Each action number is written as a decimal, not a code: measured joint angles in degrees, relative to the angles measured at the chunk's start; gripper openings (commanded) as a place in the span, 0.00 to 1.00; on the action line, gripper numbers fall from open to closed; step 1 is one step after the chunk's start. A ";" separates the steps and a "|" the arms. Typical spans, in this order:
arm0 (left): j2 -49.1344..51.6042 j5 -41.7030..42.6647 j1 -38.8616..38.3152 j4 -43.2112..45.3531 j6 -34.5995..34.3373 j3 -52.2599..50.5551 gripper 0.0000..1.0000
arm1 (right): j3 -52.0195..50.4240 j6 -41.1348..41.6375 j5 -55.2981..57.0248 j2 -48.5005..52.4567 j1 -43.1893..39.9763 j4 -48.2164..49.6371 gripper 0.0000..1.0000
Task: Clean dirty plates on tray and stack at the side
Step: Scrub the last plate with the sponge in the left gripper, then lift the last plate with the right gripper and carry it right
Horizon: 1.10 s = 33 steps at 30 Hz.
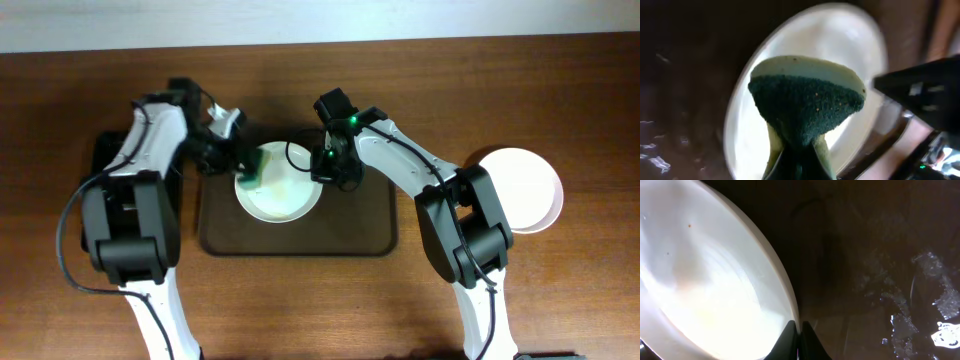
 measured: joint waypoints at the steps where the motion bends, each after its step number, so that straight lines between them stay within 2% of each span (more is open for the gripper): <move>1: 0.00 0.81 0.63 -1.18 0.02 2.29 0.00 | 0.00 0.02 -0.02 0.00 0.00 -0.02 0.04; 4: 0.00 2.12 1.53 -5.38 0.83 8.50 0.00 | 0.00 0.00 -0.04 0.00 0.00 -0.04 0.05; 6: -0.02 2.73 1.53 -7.37 1.46 11.39 0.00 | 0.00 0.00 -0.09 0.00 0.00 -0.02 0.17; 9: -0.02 2.91 1.31 -8.79 1.90 14.80 0.00 | -0.04 0.17 -0.11 0.09 0.00 -0.39 0.25; 11: -0.02 2.45 1.29 -8.81 1.95 15.26 0.00 | -0.07 0.09 -0.24 0.22 0.00 -0.92 0.35; 13: -0.02 0.96 1.31 -8.85 1.90 15.28 0.00 | -0.09 0.31 -0.63 0.37 0.00 -1.70 0.37; 15: -0.02 -1.03 1.31 -8.94 1.86 15.28 0.00 | -0.09 0.26 -0.83 0.37 0.17 -1.70 0.34; 18: -0.02 -3.65 1.31 -9.01 1.84 15.28 0.00 | -0.09 1.81 -0.81 0.42 0.85 -1.75 0.24; 20: -0.02 -4.85 1.31 -8.96 1.79 15.28 0.00 | -0.09 3.50 -0.50 0.61 1.79 -1.79 0.14; 21: -0.02 -5.70 1.31 -8.96 1.55 15.28 0.00 | -0.09 4.46 -0.02 0.63 2.51 -1.99 0.04; 29: -0.02 -9.38 1.31 -8.59 0.74 15.28 0.00 | -0.02 7.39 0.68 0.70 3.63 -2.99 0.04; 33: -0.02 -9.88 1.31 -8.55 0.74 15.28 0.00 | 0.66 1.09 2.36 -0.13 2.29 -11.47 0.04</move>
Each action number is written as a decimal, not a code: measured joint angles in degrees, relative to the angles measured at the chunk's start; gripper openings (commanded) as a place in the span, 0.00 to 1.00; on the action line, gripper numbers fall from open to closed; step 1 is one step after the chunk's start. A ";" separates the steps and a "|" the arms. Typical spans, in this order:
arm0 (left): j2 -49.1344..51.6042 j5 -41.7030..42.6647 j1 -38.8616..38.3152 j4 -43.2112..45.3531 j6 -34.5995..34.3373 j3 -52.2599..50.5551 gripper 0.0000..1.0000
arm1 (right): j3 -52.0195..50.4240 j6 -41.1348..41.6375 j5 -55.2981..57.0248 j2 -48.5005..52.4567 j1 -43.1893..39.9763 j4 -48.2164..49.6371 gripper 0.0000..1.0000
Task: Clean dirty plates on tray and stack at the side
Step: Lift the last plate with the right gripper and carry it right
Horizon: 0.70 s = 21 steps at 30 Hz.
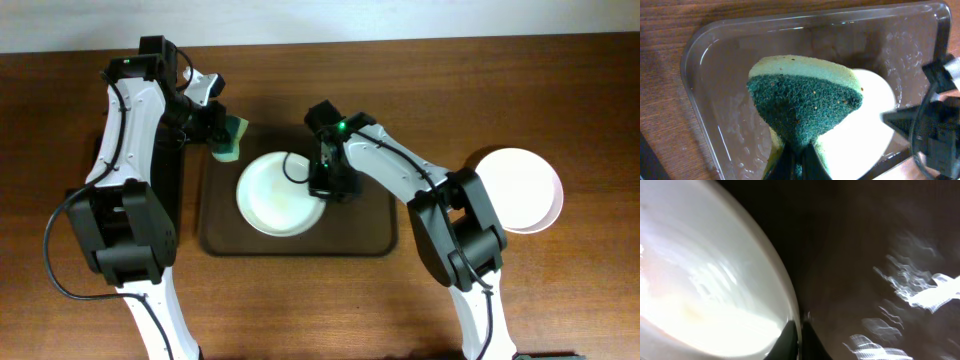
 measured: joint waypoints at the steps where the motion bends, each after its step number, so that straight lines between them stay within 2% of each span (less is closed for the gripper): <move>1: 0.00 0.00 0.00 -0.02 0.00 0.00 0.00 | 0.20 -1.77 1.49 -0.37 -0.39 -3.58 0.04; 5: 0.00 0.00 0.00 0.00 0.00 0.00 0.00 | 3.02 -10.10 9.29 -2.62 -1.53 -17.53 0.04; 11: 0.00 0.00 0.00 -0.02 0.00 0.00 0.00 | 7.32 -17.11 14.16 -3.96 -1.55 -25.00 0.04; 15: 0.00 0.00 0.00 0.00 0.00 0.00 0.00 | 8.79 -16.92 19.91 -3.96 -1.55 -27.08 0.04; 21: 0.00 -0.63 -0.02 0.00 -0.02 0.00 0.00 | 14.93 -10.78 29.99 -3.96 -1.55 -28.26 0.04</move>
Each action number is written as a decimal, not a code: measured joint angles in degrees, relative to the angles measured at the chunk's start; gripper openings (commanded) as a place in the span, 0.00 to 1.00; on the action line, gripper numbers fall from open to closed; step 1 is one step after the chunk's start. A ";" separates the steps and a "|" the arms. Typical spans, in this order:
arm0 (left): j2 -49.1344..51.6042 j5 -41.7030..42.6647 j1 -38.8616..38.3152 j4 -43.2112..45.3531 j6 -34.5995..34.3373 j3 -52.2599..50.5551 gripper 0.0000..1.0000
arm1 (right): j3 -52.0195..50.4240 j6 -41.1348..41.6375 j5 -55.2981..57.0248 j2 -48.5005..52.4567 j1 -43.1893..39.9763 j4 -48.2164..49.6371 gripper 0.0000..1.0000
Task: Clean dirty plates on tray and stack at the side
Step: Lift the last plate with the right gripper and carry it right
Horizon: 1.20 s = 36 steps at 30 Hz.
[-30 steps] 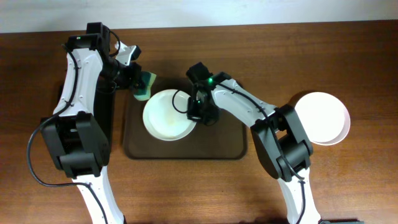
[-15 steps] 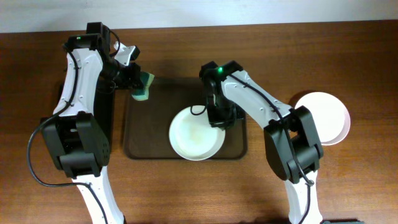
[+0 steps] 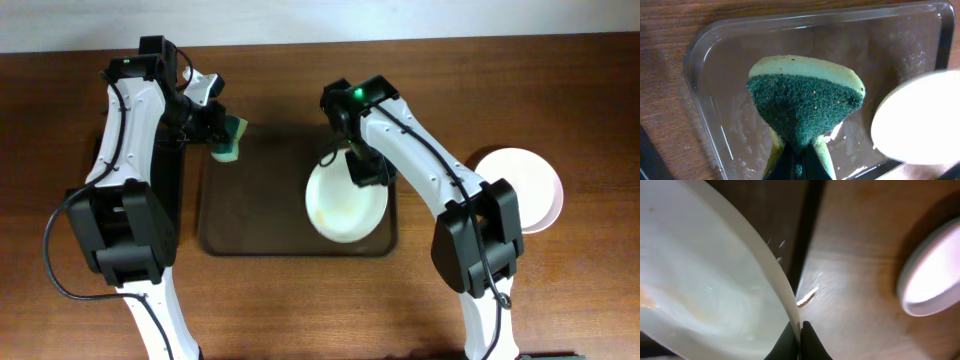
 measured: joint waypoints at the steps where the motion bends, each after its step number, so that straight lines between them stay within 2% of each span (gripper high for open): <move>1: 0.00 0.00 -0.04 0.00 0.02 0.00 0.00 | 0.76 0.90 1.09 0.00 0.00 0.00 0.04; 8: 0.00 -0.42 -1.25 0.00 0.02 0.00 0.00 | 6.27 8.22 15.08 0.00 2.16 -1.07 0.04; 14: 0.00 -0.44 -1.86 0.57 0.02 0.00 0.00 | 7.08 14.64 26.95 0.00 8.83 -3.82 0.04; 19: 0.00 -0.44 -1.86 0.70 0.02 0.00 0.00 | 7.08 23.74 35.82 0.00 14.27 -9.22 0.04; 23: 0.00 -0.44 -1.86 1.07 0.02 0.00 0.00 | 7.08 29.24 40.98 -0.04 17.29 -9.84 0.04; 29: 0.00 -0.46 -1.88 1.33 0.02 0.00 0.00 | 7.08 32.37 46.51 -1.64 20.06 -9.84 0.04; 36: 0.00 -0.74 -1.88 1.51 0.02 0.00 0.00 | 7.08 33.42 49.66 -7.91 20.31 -9.81 0.04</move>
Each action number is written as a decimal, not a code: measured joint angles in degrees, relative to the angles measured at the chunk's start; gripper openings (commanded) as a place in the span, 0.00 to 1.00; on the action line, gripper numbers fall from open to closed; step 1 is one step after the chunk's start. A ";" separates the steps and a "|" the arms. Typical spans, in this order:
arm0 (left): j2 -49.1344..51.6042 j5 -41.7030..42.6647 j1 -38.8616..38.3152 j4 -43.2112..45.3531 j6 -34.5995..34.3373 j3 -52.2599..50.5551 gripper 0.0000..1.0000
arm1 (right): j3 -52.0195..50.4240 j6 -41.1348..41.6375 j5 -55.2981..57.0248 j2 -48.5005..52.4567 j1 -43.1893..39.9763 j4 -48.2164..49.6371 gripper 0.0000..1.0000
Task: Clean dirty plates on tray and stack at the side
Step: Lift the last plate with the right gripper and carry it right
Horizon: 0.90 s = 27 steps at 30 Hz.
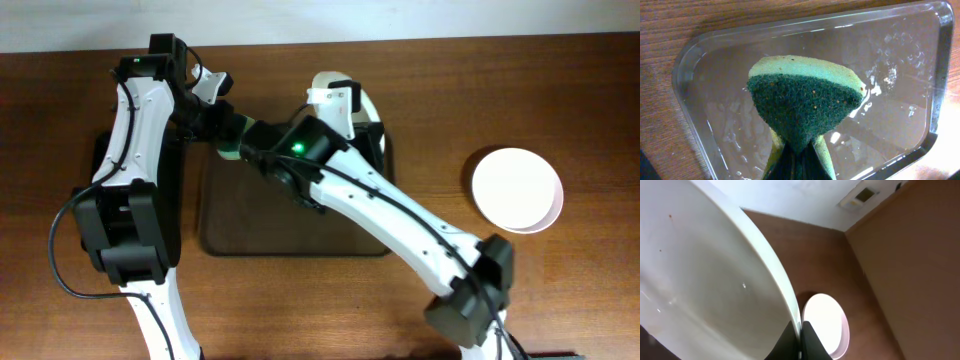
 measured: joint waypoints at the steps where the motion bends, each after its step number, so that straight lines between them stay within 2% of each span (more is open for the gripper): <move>1: 0.00 -0.20 0.00 0.00 0.00 0.00 0.01 | 0.00 0.09 0.37 -1.01 0.00 0.00 0.04; 8: 0.00 -1.22 0.00 0.00 0.00 0.00 0.00 | 0.11 1.07 2.34 -6.40 0.02 0.17 0.04; 27: 0.00 -1.60 0.00 0.20 -0.02 0.00 0.00 | 0.11 1.51 0.15 -6.49 0.02 0.07 0.04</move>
